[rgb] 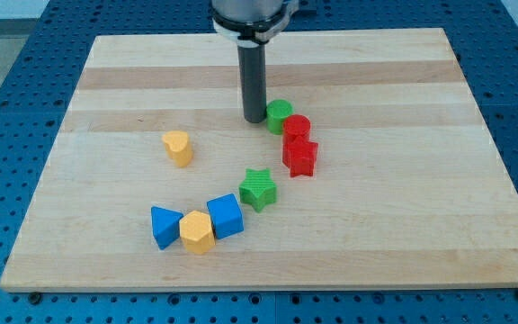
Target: Push the green star to the bottom of the red star
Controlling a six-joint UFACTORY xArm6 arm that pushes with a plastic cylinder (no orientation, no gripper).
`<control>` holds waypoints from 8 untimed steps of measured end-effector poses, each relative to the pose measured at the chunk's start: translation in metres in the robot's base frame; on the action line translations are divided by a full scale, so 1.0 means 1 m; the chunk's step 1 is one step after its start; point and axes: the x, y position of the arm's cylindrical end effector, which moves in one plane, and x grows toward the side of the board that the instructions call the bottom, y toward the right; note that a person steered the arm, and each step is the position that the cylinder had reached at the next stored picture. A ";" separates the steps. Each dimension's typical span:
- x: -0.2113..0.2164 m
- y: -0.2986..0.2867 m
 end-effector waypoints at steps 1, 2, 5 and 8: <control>-0.007 0.012; -0.010 0.011; 0.070 -0.042; 0.160 -0.044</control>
